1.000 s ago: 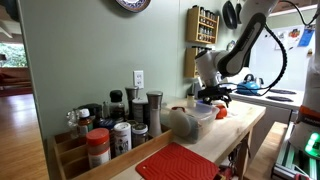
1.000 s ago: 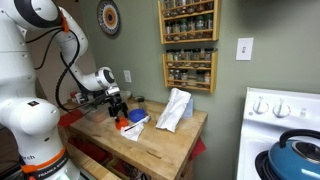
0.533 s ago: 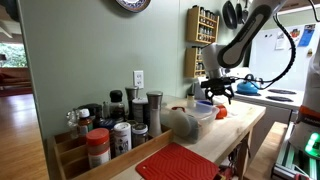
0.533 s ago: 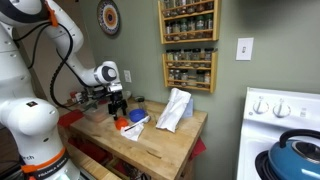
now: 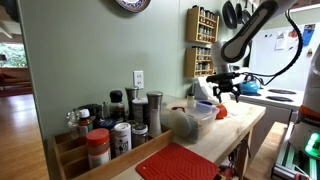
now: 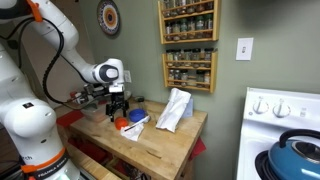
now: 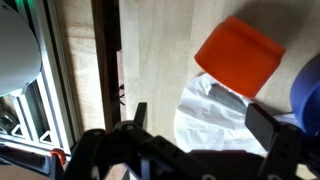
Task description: Flip the orange bowl anticlockwise twice to position it upright and then pick it up and put it in the blue bowl
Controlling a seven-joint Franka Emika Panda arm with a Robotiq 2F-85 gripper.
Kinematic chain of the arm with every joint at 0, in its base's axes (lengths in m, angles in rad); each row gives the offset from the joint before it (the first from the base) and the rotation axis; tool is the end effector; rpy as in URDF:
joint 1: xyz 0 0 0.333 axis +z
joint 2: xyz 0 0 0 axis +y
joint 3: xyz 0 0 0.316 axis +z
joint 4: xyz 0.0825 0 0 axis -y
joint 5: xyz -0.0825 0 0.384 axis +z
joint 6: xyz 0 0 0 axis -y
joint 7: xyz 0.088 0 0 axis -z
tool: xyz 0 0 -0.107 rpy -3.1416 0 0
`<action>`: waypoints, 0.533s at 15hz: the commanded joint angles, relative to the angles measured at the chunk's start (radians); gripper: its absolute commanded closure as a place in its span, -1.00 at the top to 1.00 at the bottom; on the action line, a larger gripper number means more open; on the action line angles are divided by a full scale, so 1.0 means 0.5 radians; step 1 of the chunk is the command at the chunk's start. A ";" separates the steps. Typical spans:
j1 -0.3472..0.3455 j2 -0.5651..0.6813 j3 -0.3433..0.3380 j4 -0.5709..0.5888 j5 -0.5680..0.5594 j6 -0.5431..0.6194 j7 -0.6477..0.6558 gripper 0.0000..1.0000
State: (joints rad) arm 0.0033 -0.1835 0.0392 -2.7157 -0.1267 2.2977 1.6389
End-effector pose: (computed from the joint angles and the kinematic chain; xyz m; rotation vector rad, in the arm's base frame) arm 0.3716 0.0124 0.2666 2.1217 -1.9815 -0.1290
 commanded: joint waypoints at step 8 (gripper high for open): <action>-0.080 0.050 -0.123 -0.059 0.632 0.018 -0.311 1.00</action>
State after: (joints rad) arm -0.0413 -0.1738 0.0002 -2.7473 0.0730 2.2978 1.5772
